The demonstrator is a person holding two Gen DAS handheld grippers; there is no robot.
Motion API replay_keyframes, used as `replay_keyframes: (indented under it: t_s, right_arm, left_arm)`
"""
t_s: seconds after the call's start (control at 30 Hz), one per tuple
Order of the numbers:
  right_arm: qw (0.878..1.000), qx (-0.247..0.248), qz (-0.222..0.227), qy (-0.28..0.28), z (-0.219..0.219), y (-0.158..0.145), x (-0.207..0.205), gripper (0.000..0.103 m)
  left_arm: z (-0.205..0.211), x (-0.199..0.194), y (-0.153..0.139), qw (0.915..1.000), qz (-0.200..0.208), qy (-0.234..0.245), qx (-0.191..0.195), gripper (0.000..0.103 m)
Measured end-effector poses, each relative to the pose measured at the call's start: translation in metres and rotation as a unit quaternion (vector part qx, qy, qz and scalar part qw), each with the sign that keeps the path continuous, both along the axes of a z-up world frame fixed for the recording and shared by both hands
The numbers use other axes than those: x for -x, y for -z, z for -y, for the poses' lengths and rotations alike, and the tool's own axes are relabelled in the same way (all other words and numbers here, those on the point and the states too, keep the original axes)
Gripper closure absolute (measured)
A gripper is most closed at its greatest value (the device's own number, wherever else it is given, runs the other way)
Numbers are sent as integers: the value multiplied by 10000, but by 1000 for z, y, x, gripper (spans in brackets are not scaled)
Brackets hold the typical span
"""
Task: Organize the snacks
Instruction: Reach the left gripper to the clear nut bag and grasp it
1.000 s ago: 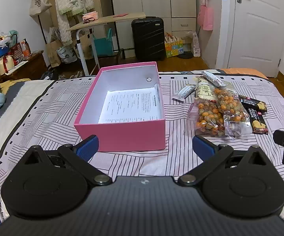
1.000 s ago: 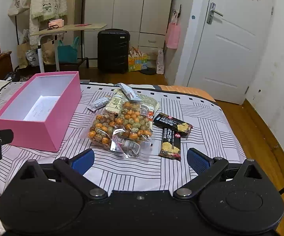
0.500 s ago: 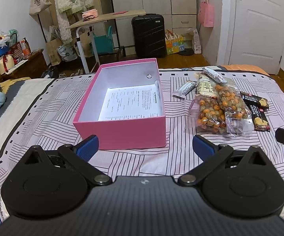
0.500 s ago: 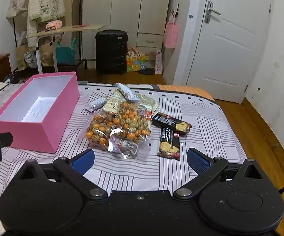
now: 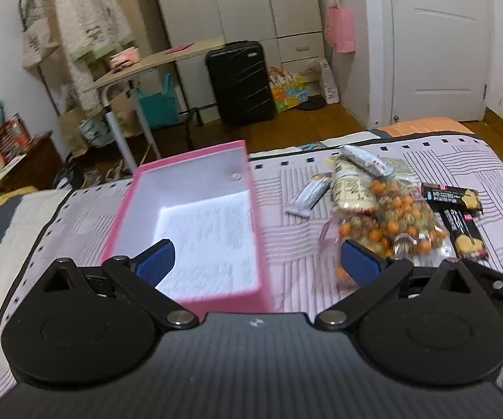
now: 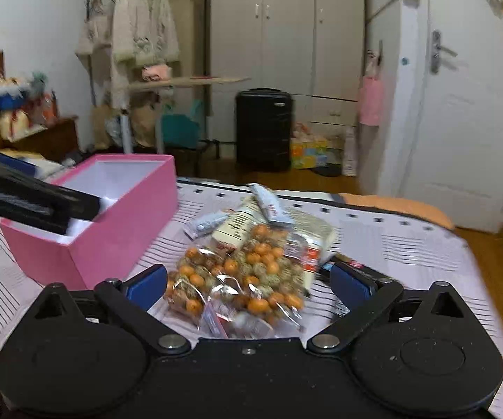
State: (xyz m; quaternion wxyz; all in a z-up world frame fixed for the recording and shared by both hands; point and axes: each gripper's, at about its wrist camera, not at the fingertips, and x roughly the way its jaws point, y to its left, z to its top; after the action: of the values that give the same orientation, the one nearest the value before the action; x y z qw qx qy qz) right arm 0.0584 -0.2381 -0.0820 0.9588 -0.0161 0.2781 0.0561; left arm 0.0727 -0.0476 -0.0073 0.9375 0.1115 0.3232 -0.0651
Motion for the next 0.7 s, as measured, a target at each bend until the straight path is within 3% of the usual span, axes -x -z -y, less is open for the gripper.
replay_keyframes:
  t_s: [0.23, 0.37, 0.5, 0.63, 0.7]
  right_arm:
    - [9980, -301, -447, -327, 14, 47, -50, 3]
    - [9976, -428, -538, -122, 22, 65, -71, 1]
    - [9899, -1106, -820, -332, 34, 78, -89, 0]
    - [9889, -1235, -796, -203, 33, 83, -87, 1]
    - [9903, -1142, -783, -125, 28, 85, -84, 3]
  left_arm:
    - [47, -60, 40, 9932, -439, 548, 934, 5]
    - [69, -90, 74, 9854, -910, 737, 1233, 21]
    - [78, -110, 104, 9760, -1334, 735, 1559, 38]
    - [78, -108, 114, 9677, -1314, 1026, 1889, 56]
    - [82, -107, 115, 9619, -1443, 1300, 1922, 56]
